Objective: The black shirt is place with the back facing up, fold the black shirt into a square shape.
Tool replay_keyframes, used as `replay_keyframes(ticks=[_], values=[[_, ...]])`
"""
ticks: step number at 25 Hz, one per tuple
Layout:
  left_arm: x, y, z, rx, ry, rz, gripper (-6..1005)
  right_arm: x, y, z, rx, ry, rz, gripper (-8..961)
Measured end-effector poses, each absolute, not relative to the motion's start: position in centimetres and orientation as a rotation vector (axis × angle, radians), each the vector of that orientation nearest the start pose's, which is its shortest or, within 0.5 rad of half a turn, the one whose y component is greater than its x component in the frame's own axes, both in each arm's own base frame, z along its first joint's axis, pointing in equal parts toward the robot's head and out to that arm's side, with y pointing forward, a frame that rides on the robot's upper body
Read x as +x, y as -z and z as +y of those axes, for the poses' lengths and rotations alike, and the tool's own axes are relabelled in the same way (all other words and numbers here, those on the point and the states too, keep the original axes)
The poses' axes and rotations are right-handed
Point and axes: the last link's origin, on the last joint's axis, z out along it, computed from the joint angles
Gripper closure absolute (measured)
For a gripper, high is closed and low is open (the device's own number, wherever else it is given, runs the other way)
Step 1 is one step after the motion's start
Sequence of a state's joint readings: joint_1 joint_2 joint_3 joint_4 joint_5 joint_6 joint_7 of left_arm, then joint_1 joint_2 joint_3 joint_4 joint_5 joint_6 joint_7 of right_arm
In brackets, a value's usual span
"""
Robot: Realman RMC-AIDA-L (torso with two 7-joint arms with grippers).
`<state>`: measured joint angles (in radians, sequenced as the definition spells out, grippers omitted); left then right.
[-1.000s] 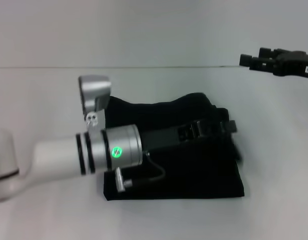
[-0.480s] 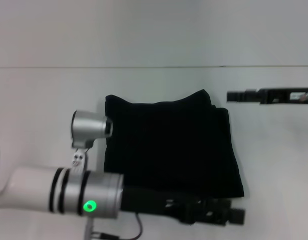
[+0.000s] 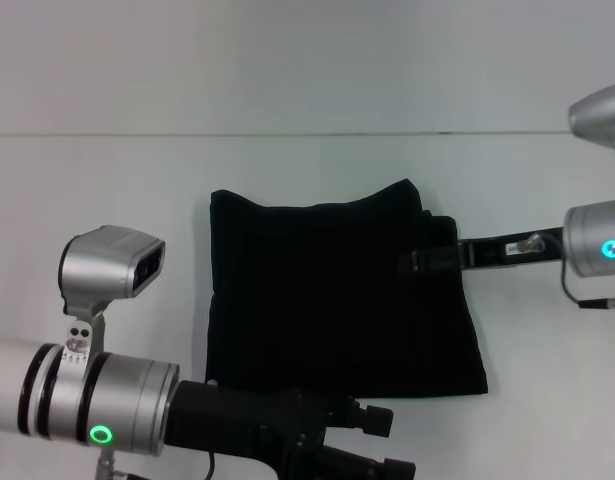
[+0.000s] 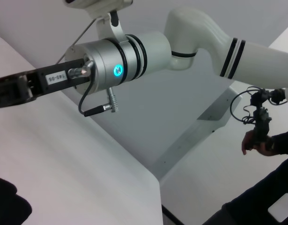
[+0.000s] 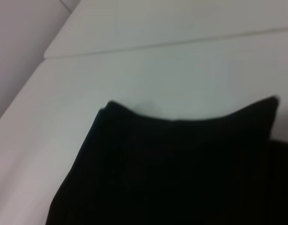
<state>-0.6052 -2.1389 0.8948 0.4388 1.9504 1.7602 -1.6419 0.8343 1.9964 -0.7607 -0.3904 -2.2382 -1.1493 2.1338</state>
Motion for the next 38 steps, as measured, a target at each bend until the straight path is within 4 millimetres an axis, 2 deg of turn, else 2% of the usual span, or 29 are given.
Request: replay_keyframes(ticks=[1, 6, 24, 30, 32, 38], values=[[-21.1, 6.8, 27.4, -3.119, 0.934, -1.136, 47, 24.3, 3.1, 40.8, -2.432, -0.318, 1.478, 36], [-21.1, 6.8, 27.5, -3.135, 0.916, -1.120, 48, 24.2, 3.8, 40.7, -2.429, -0.317, 1.483, 37], [-21.1, 7.0, 27.7, -3.124, 0.904, -1.125, 49, 25.0, 4.1, 40.3, -2.400, -0.309, 1.510, 41], [-21.1, 7.0, 27.6, -3.122, 0.902, -1.135, 50, 25.1, 4.2, 40.1, -2.393, -0.312, 1.523, 95], [-21.1, 7.0, 27.6, -3.122, 0.902, -1.138, 50, 25.2, 4.3, 40.0, -2.393, -0.314, 1.526, 306], [-21.3, 7.1, 27.5, -3.118, 0.905, -1.146, 49, 25.2, 4.2, 40.0, -2.388, -0.320, 1.532, 551]])
